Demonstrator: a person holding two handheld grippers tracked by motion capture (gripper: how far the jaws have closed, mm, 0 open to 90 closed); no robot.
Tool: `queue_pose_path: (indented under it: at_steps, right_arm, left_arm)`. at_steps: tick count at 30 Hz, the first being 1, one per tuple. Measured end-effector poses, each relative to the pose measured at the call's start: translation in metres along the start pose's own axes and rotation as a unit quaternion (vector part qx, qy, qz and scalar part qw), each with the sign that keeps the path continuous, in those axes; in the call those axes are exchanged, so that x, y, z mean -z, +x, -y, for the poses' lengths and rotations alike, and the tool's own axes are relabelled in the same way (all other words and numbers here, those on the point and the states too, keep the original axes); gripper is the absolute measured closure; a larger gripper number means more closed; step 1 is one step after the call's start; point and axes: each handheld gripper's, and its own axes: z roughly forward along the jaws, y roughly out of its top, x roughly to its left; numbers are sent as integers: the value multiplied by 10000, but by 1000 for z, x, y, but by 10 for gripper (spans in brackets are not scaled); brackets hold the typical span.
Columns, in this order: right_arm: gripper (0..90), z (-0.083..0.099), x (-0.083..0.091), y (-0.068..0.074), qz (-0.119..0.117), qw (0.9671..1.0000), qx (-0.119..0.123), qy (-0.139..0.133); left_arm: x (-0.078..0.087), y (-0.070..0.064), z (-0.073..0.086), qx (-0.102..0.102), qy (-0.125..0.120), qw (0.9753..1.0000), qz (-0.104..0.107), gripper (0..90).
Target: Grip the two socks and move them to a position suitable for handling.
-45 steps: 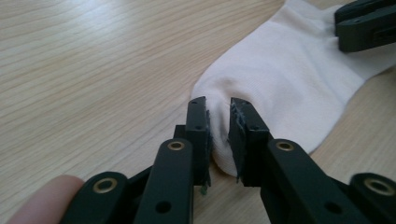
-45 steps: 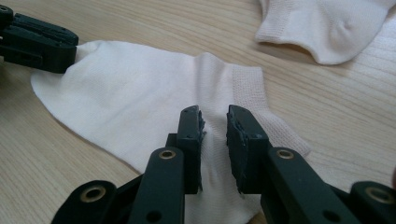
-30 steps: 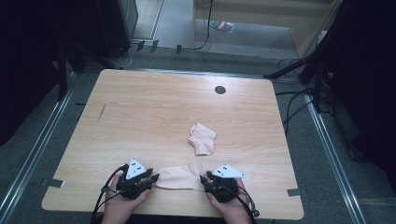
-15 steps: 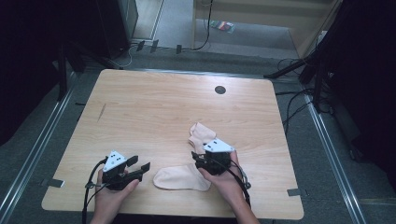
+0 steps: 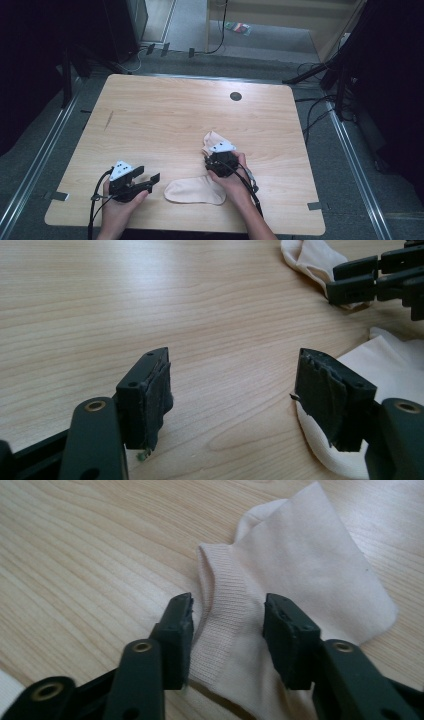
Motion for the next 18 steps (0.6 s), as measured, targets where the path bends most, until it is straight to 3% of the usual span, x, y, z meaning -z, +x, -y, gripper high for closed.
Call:
queue_pose_path:
  at_steps: [2, 3, 7, 18]
  right_arm:
    - [677, 0, 0, -2, 17, 9999, -132, 13]
    - [780, 0, 1, -2, 77, 9998, -184, 19]
    - [839, -2, 2, -1, 30, 9997, -246, 17]
    - [849, -12, 22, 4, -134, 9989, -293, -341]
  left_arm:
    - [-1, -1, 0, 3, 18, 10000, 6, 301]
    - [-2, -1, 0, -9, 31, 10000, 8, 302]
    - [-3, -4, 0, -14, 36, 10000, 4, 302]
    - [-15, -14, -4, -69, 129, 9997, 209, 290]
